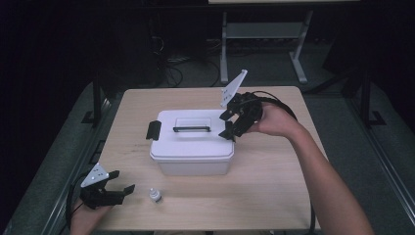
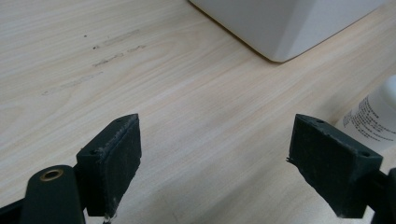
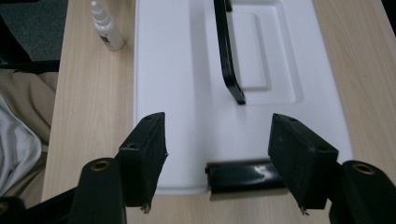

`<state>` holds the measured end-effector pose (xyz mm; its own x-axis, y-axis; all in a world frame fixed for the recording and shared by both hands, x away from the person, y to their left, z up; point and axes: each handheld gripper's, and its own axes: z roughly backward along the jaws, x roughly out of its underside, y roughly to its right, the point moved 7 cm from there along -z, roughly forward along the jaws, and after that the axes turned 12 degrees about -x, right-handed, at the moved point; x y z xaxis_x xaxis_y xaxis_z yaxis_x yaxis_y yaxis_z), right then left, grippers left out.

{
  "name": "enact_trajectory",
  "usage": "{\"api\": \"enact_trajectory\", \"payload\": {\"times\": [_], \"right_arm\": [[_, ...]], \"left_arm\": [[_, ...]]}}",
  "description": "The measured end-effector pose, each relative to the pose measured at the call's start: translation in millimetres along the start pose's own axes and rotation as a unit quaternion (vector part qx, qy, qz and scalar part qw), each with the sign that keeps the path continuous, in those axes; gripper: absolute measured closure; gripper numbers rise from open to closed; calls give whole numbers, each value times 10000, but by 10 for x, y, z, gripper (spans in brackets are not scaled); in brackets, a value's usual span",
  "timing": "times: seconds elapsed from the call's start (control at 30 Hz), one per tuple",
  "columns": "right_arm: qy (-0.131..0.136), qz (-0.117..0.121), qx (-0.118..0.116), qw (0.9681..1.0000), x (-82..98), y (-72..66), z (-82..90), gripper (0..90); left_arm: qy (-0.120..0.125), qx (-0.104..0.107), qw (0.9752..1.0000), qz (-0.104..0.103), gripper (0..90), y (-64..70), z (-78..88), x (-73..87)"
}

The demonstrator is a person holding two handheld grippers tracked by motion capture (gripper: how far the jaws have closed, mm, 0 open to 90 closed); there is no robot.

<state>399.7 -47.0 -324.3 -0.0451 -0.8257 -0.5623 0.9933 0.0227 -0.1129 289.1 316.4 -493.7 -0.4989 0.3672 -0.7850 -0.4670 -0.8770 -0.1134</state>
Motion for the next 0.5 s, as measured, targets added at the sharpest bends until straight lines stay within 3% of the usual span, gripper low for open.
{"api": "enact_trajectory", "payload": {"times": [0.5], "right_arm": [[-129,252,-107,9995,-261,56,-147,413]], "left_arm": [[41,-2,10000,20,168,-8,20,5]]}}
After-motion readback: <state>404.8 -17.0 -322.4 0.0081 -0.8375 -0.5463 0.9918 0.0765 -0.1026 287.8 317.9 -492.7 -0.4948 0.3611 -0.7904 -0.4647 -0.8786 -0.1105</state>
